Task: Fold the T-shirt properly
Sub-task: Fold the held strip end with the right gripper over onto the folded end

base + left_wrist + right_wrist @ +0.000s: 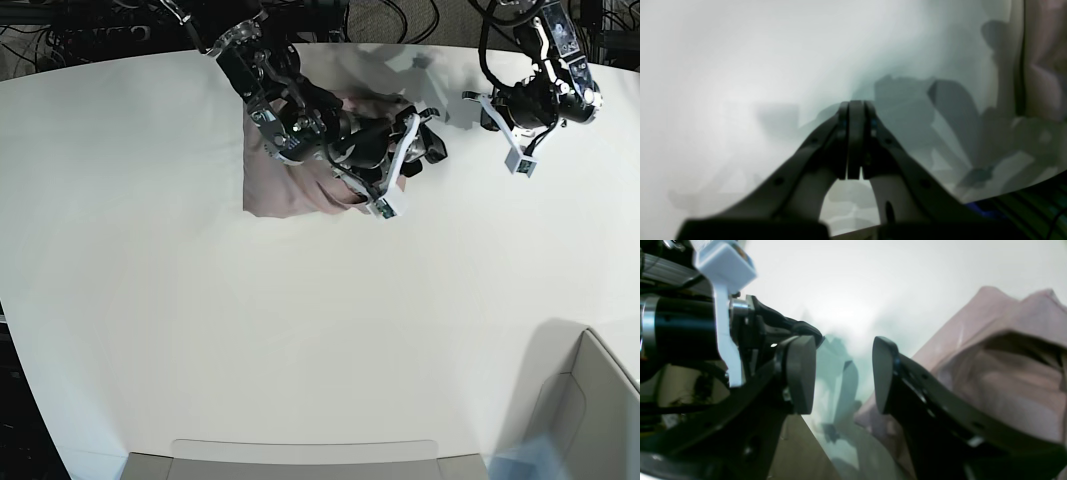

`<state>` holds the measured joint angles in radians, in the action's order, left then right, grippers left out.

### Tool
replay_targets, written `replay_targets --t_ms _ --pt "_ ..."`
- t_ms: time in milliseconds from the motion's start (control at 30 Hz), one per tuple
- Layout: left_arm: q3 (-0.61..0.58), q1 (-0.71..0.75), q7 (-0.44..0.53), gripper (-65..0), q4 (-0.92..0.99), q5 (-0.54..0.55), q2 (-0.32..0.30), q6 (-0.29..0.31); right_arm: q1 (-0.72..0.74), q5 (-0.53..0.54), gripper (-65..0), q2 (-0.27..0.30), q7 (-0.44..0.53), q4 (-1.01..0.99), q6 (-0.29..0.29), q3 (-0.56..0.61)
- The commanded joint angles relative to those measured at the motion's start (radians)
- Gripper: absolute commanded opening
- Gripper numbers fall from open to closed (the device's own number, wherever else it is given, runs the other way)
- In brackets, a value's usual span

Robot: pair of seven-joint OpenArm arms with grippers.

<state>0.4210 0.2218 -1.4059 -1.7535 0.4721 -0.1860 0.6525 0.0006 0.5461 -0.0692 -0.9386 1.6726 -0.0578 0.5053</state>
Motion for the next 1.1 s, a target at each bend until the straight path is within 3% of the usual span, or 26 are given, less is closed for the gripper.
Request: replay_targets --t_ms 0,233,467,700,867,1067 --pt "0.003 -0.005 0.01 -65.0 -0.015 0.01 -0.011 0.005 0.016 0.015 -37.3 -0.011 0.025 0.059 0.005 -0.001" --pt "0.0 -0.005 0.01 -65.0 -0.001 0.01 -0.011 0.005 -0.038 0.015 -40.9 0.101 0.02 0.35 -0.001 -0.188" --pt "-0.001 -0.014 0.01 -65.0 0.077 0.01 -0.011 0.005 -0.187 0.019 -65.0 0.182 0.019 0.392 -0.003 -0.366" --pt "-0.001 -0.014 0.01 -65.0 0.097 0.01 -0.011 0.006 -0.328 0.013 -65.0 0.219 0.019 0.384 -0.003 -0.425" --pt "-0.001 -0.015 0.01 -65.0 0.097 0.01 -0.011 0.006 -0.287 0.018 -65.0 0.246 0.017 0.286 0.003 -0.248" --pt "-0.001 -0.015 0.01 -65.0 0.097 0.01 -0.011 0.006 -0.072 0.019 -65.0 0.265 0.017 0.091 0.0 0.192"
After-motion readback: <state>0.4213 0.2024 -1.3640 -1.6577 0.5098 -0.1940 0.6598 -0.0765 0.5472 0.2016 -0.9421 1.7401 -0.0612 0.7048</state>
